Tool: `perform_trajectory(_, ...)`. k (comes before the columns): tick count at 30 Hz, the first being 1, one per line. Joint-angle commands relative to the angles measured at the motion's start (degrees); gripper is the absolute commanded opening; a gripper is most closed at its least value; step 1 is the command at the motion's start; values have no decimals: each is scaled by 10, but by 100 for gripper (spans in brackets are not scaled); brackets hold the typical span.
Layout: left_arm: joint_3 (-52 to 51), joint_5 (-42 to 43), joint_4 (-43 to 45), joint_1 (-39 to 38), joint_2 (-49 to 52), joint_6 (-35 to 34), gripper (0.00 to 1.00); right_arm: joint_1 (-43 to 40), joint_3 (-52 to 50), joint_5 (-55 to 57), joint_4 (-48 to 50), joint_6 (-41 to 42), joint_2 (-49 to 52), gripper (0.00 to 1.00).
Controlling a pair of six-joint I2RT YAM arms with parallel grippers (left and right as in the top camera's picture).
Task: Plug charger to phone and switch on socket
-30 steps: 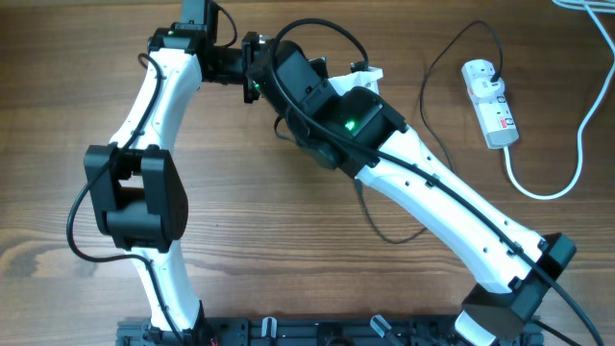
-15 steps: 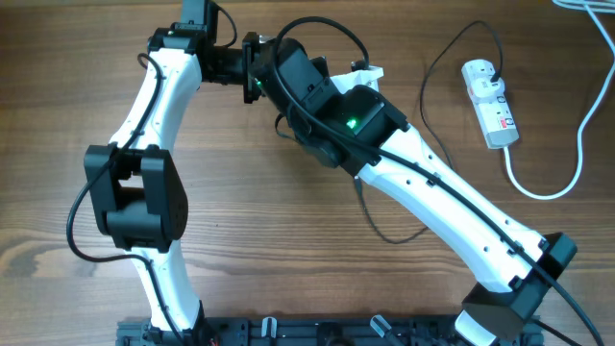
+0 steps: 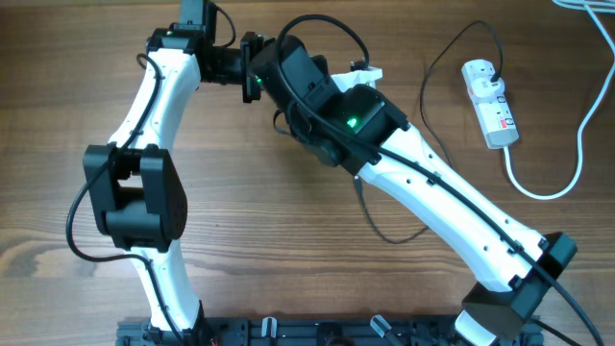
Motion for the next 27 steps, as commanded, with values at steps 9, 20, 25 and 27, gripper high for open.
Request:
perform_trajectory(9, 0, 12, 2, -4, -23, 7, 4, 6, -1, -31, -22, -41, 9, 15)
perform_trajectory(20, 0, 1, 3, -4, -23, 7, 4, 6, -1, 0, -25, -179, -8, 45)
perform_trajectory(25, 0, -41, 7, -4, -23, 8, 4, 4, -1, 0, -27, -253, -37, 52)
perform_trajectory(27, 0, -64, 12, -4, -23, 8, 4, 2, -1, 0, -27, -300, -56, 54)
